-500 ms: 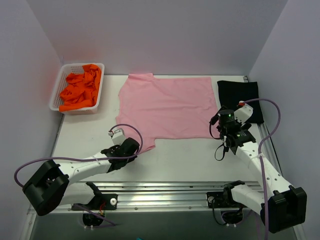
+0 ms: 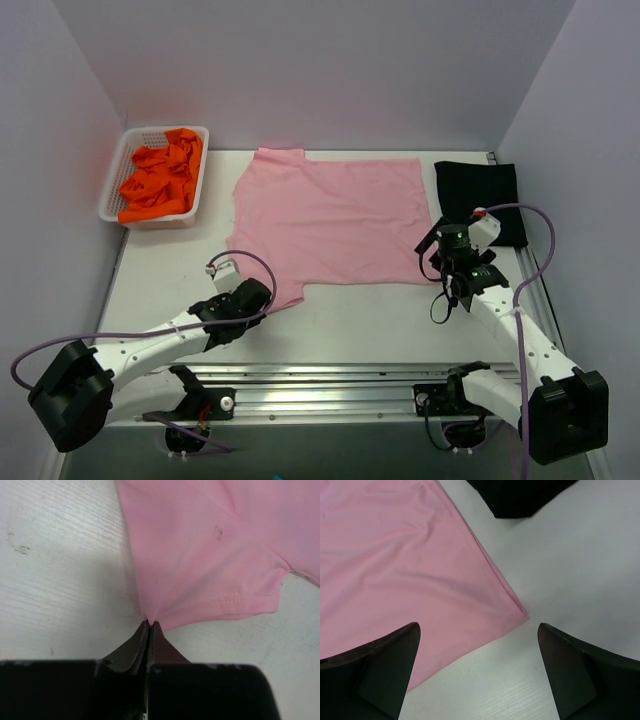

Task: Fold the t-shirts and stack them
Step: Fold the tshirt

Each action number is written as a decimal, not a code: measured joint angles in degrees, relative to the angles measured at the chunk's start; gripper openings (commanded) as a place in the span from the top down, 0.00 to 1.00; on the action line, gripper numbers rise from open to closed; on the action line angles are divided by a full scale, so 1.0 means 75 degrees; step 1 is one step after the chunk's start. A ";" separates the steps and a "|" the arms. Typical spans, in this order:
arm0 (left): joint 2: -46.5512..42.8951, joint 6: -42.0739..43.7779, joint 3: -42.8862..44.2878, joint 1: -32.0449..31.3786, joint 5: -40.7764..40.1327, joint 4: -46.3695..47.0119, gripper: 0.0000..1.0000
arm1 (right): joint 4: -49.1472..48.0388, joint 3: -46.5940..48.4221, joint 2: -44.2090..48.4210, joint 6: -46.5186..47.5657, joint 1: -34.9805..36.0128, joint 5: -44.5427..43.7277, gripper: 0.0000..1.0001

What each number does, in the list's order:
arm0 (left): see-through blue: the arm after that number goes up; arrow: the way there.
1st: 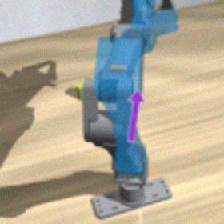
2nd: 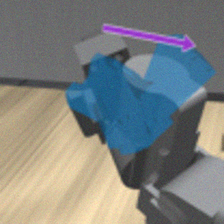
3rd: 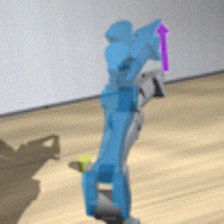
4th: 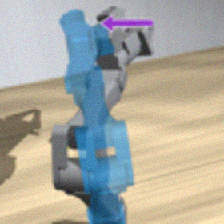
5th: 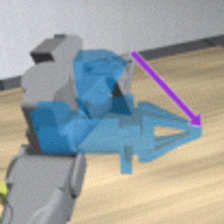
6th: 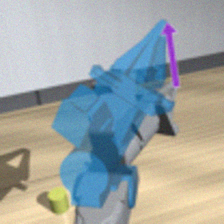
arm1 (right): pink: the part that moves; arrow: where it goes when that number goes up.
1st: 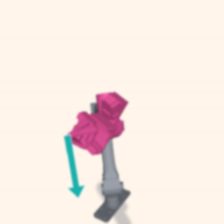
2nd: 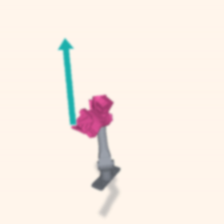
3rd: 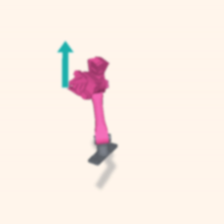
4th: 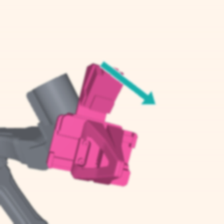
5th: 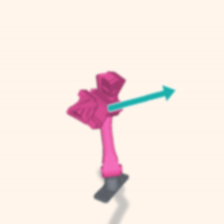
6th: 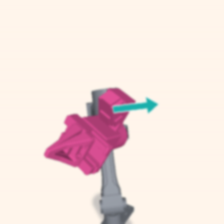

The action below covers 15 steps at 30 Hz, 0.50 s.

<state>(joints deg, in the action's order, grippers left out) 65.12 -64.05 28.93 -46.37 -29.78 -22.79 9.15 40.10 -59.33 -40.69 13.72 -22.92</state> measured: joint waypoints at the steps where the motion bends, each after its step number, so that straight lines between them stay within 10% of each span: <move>1: -0.0169 -0.0015 -0.0035 0.0000 -0.0032 -0.0096 0.98 | -0.0102 -0.0160 -0.0020 -0.0032 -0.0044 0.0175 0.00; 15: -0.0804 -0.0184 -0.0213 0.0000 -0.0259 -0.0717 0.98 | -0.0338 -0.0973 -0.1600 -0.0973 -0.0125 0.0877 0.03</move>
<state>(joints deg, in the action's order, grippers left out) 59.09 -65.43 27.33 -46.37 -31.73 -28.16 6.61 32.80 -71.33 -47.99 12.78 -16.34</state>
